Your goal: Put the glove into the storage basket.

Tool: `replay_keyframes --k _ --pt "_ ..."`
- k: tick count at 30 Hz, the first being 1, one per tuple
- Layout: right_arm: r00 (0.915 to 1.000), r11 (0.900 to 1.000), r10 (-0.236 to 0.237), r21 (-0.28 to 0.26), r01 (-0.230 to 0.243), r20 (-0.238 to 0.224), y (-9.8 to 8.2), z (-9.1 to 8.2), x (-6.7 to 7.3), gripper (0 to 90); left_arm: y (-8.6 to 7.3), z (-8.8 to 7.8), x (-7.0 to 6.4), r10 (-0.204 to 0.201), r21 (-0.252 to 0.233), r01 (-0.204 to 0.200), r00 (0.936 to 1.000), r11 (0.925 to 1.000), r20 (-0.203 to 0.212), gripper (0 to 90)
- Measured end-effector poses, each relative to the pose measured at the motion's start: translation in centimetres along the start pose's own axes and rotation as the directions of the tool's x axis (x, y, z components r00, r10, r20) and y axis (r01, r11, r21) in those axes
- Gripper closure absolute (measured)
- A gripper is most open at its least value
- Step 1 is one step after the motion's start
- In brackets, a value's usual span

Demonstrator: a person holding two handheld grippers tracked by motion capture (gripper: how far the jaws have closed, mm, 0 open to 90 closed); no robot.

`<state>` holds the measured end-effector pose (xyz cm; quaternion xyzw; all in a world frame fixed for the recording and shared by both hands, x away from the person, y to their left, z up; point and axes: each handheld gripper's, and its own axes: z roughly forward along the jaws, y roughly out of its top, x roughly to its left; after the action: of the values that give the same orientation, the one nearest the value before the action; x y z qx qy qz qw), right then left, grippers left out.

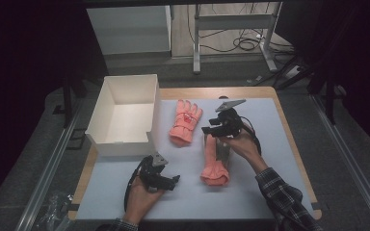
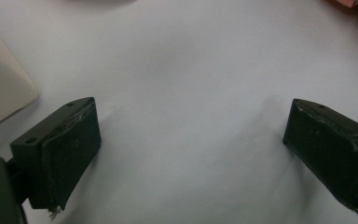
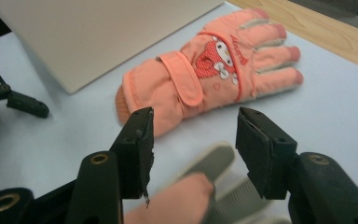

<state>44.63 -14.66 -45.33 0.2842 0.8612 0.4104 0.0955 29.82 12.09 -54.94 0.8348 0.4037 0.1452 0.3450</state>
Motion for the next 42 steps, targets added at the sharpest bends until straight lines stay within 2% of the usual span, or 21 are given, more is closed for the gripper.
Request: replay_keyframes --k 6,7,16,29,33,35,39,42 --pt "0.9999 1.0 0.014 -0.001 -0.014 0.009 0.9 1.5 0.2 44.1 0.0 0.0 0.0 0.0 0.0 0.0 1.0 1.0 0.001 3.9" --pt "0.9996 1.0 0.027 0.0 -0.027 0.005 1.2 2.2 0.1 43.8 0.0 0.0 0.0 0.0 0.0 0.0 1.0 1.0 0.001 3.9" --pt "0.9988 0.999 0.019 0.025 -0.02 0.046 2.7 5.2 -0.2 42.0 0.0 0.0 0.0 -0.002 -0.001 0.002 1.0 1.0 0.0 3.9" --pt "0.995 0.997 0.038 0.057 -0.043 0.093 4.1 8.7 -1.1 49.3 0.0 0.0 0.0 -0.007 -0.003 0.007 1.0 1.0 0.002 3.9" --pt "0.9931 0.996 0.038 0.077 -0.046 0.111 4.5 9.8 -1.4 48.6 0.0 0.0 0.0 -0.008 -0.003 0.008 1.0 1.0 0.002 3.9" --pt "0.9894 0.993 0.024 0.111 -0.04 0.143 4.7 10.8 -1.5 46.4 0.0 0.0 0.0 -0.008 -0.003 0.008 1.0 1.0 0.002 3.9" --pt "0.989 0.989 0.034 0.137 -0.054 0.144 4.9 11.8 -1.8 46.1 0.0 0.0 0.0 -0.007 -0.003 0.007 1.0 1.0 0.002 3.9" --pt "0.9906 0.984 0.034 0.17 -0.057 0.132 4.7 12.5 -1.9 51.8 0.0 0.0 0.0 -0.007 -0.003 0.007 1.0 1.0 0.002 3.9"
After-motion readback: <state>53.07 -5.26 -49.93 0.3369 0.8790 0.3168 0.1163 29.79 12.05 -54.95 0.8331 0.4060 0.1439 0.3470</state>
